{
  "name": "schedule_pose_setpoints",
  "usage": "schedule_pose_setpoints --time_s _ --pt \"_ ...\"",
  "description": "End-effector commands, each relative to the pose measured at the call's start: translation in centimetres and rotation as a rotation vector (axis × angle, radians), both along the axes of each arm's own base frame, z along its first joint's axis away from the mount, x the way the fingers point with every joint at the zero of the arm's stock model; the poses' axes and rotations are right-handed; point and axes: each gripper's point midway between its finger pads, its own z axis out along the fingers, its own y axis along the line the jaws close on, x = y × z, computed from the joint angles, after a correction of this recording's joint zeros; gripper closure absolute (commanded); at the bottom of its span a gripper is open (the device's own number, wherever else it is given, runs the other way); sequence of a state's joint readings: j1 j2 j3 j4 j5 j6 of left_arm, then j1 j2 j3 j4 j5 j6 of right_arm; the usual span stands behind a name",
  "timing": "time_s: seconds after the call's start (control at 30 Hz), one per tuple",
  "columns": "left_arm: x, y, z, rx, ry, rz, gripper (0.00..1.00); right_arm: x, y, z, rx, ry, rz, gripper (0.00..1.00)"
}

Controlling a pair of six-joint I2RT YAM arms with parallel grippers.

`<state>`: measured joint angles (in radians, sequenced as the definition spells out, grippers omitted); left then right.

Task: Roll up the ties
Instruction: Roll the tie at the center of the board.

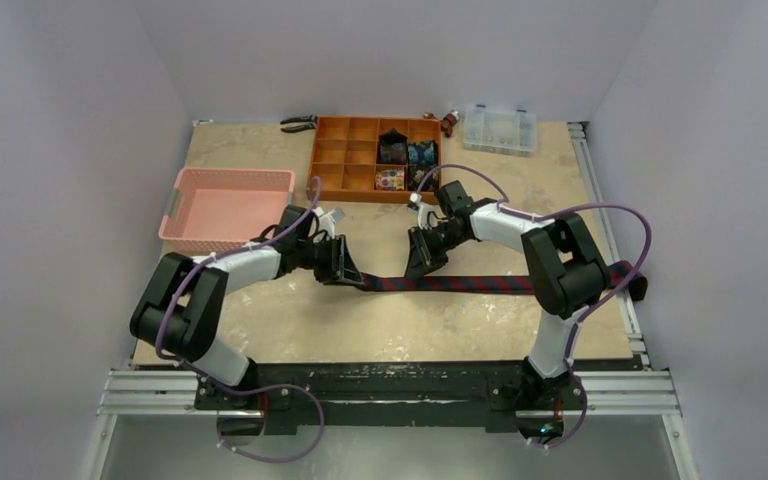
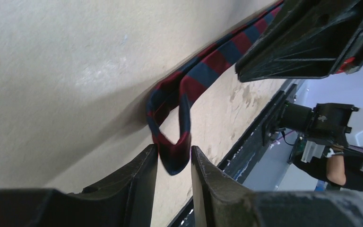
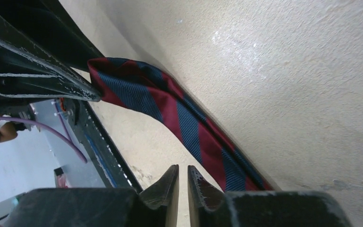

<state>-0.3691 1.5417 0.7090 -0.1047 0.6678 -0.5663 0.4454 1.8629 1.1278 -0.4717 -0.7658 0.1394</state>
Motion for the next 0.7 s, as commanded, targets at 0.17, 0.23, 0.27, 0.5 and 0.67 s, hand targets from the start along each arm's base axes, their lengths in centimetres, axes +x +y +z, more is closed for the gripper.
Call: schedule_pose_setpoints --time_s 0.17,0.23,0.27,0.5,0.67 --pt "1.8 -5.5 4.0 -0.265 -0.055 -0.068 0.78 -1.5 0.6 3.8 0.128 0.024 0.049 0.63" --pt "1.8 -6.2 3.6 -0.269 -0.038 -0.076 0.79 -1.7 0.6 4.1 0.139 0.030 0.048 0.59" --pt "1.7 -6.7 3.4 -0.272 -0.033 -0.085 0.80 -1.7 0.5 4.0 0.138 0.035 0.045 0.59" --pt "2.0 -8.7 2.0 -0.291 0.018 -0.116 0.71 -1.3 0.3 3.3 0.134 0.070 0.016 0.60" --pt "2.0 -9.0 0.9 -0.293 0.049 -0.110 0.61 -0.9 0.4 2.5 0.118 0.084 -0.002 0.62"
